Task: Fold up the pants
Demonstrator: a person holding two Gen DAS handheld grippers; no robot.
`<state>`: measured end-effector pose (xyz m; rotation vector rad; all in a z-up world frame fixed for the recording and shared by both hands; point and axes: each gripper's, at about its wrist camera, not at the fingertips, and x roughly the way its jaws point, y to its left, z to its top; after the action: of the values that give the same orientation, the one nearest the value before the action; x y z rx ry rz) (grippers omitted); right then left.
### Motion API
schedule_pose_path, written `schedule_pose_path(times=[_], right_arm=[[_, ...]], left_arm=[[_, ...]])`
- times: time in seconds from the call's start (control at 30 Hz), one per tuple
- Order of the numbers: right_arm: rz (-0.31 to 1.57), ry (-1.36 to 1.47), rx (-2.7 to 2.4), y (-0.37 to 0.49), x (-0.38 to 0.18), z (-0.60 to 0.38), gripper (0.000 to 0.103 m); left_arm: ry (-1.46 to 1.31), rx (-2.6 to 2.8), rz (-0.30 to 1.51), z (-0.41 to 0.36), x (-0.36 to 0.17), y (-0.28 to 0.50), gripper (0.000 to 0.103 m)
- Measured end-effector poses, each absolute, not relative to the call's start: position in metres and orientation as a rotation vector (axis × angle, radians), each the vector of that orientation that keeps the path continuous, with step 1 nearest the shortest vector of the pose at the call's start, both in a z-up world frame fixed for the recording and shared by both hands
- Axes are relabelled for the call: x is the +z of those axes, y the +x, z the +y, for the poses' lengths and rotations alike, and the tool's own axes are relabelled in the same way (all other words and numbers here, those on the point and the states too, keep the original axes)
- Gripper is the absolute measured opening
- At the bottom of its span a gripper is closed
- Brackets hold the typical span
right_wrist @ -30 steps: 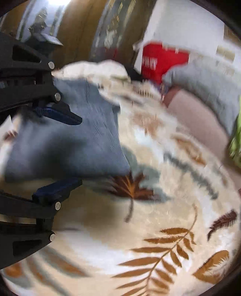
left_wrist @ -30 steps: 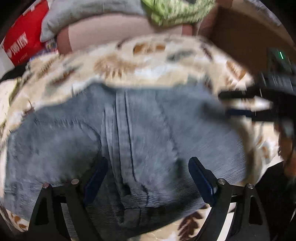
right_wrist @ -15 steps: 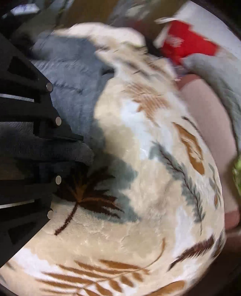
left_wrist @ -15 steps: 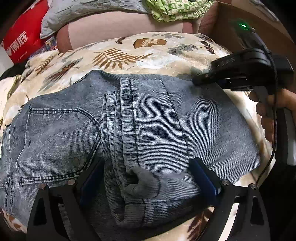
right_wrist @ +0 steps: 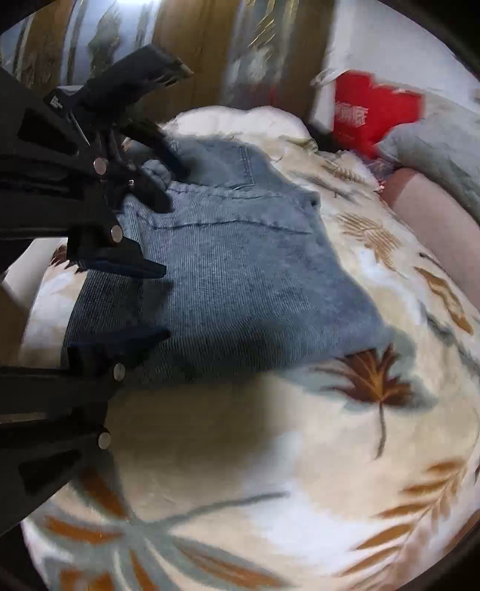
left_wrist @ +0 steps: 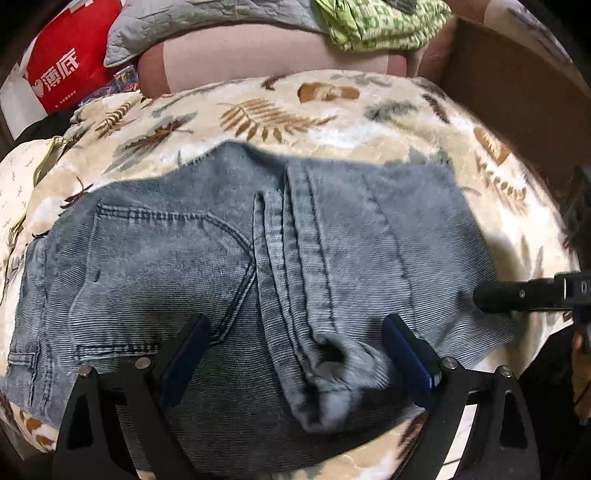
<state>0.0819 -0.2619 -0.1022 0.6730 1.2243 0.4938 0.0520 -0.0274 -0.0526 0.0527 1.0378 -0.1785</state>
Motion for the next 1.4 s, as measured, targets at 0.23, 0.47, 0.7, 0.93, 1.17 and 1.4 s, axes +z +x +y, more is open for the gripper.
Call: schedule_pose_path(times=[0.23,0.47,0.7,0.93,1.17,1.4], right_arm=[[1.114,0.641,0.514,0.101,-0.048,-0.271,0.031],[1.190,0.682,0.437,0.176,-0.096,-0.272,0.031],[1.118,0.665,0.442,0.184,-0.071,-0.273,0.051],[1.083,0.585,0.468,0.158,-0.046,-0.267,0.053],[1.141,0.596,0.577,0.075,-0.063,-0.249,0.067],[1.130,0.478,0.545,0.061,-0.055,-0.241,0.067]], left_arm=[[0.108,-0.175,1.069,-0.037,-0.071,0.056,0.094],[0.108,-0.188,1.046,-0.036,-0.071,0.053,0.095],[0.097,-0.193,1.030,-0.034,-0.071,0.052,0.095],[-0.018,-0.204,1.010,-0.018,-0.057,0.049,0.095],[-0.155,-0.136,0.959,0.019,-0.036,0.035,0.095],[-0.285,-0.061,0.950,0.064,-0.032,0.021,0.095]])
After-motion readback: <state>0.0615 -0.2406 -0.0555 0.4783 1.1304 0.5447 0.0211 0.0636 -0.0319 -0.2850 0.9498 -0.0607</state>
